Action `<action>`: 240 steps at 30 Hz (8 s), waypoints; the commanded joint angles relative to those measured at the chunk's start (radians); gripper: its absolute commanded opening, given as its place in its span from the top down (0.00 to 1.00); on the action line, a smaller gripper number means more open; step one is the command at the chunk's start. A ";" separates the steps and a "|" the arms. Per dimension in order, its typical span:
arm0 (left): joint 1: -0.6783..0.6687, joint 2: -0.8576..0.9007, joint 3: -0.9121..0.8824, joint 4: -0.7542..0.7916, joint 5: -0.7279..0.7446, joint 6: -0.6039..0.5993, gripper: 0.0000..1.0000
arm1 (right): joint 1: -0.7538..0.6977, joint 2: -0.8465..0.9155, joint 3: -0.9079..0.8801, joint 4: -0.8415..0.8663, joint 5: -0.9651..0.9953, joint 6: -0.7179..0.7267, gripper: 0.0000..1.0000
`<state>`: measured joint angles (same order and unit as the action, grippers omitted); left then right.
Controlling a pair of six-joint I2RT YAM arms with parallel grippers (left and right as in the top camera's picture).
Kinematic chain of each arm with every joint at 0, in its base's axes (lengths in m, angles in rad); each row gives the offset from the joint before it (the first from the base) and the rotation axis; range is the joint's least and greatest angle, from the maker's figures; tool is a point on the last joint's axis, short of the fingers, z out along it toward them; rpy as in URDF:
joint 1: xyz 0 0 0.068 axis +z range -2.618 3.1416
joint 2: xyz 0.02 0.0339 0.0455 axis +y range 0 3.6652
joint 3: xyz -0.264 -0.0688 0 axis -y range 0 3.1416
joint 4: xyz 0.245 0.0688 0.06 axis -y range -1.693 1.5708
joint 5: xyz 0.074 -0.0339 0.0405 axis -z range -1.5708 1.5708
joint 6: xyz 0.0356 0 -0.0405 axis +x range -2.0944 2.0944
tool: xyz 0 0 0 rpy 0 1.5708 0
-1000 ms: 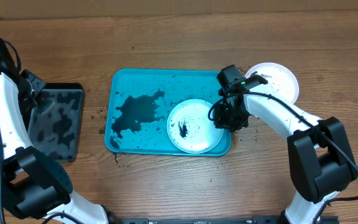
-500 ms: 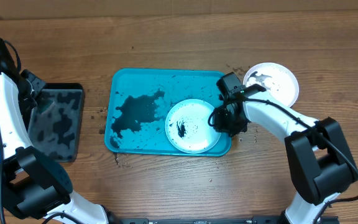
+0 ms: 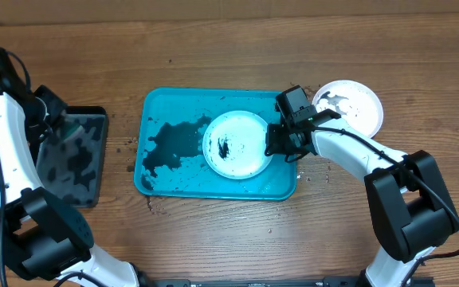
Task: Clean dirty plates on tray and stack at the side
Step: 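Grip the last white plate rim and drag it toward tray center, then carry the sponge from the basin to the white plate with left gripper, then scrub the white plate with the sponge while right gripper holds it, then return the sponge to the basin with the left gripper, then tilt the white plate up and lift it off the tray with right gripper, then carry the white plate right and stack it on the plate pile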
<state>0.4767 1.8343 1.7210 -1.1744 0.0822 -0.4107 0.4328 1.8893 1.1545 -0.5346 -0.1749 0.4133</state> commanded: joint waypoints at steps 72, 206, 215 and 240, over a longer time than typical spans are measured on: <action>-0.881 0.457 -0.004 0.225 0.003 -0.076 0.96 | 0.043 0.200 0.274 -0.152 0.106 0.025 0.96; 0.047 0.111 0.099 0.000 -0.022 -0.076 0.00 | 0.590 0.176 0.758 -0.113 1.352 -1.067 0.96; 0.046 0.111 0.099 0.000 -0.022 -0.076 0.00 | 0.604 0.176 0.758 -0.113 1.353 -1.069 0.96; 0.047 0.111 0.099 0.001 -0.022 -0.076 0.00 | 0.435 0.154 0.787 -0.417 0.694 -0.506 0.97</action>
<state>0.5362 1.9404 1.8130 -1.1748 0.0525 -0.4976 0.9379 2.0865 1.8900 -0.9176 0.7425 -0.3428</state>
